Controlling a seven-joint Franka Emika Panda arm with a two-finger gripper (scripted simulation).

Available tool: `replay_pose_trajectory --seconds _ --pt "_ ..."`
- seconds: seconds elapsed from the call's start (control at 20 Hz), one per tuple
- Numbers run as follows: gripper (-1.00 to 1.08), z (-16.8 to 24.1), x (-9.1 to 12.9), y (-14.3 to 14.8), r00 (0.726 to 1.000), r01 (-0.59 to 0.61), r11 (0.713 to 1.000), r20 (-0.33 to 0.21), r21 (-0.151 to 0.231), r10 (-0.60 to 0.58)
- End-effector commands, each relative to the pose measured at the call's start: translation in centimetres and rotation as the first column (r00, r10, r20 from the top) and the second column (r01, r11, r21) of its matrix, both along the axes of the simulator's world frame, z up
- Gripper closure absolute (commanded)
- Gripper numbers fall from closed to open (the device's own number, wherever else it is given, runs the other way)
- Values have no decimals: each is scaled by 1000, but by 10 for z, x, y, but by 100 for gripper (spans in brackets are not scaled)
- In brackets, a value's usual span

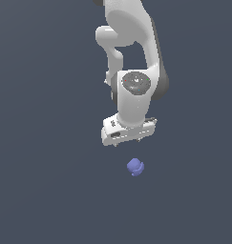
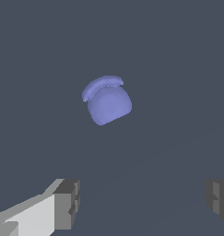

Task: Pick up the object and move it to a goal position.

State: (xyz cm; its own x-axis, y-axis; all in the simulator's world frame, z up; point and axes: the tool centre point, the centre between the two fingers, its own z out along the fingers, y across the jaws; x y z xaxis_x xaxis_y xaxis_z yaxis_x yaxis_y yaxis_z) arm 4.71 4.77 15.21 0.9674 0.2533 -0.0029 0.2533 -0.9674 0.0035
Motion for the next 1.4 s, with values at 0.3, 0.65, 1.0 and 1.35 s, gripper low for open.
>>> replay_pose_trajectory --seconds 0.3,0.65,1.0,1.35 --pt "-92 -32 38 25 971 -239 971 -1 0 239" --pt "-92 -53 57 39 931 -365 931 1 2 365" --pt "-92 -62 64 44 909 -417 909 2 4 417" --pt "-92 -69 64 44 909 -416 909 1 4 416"
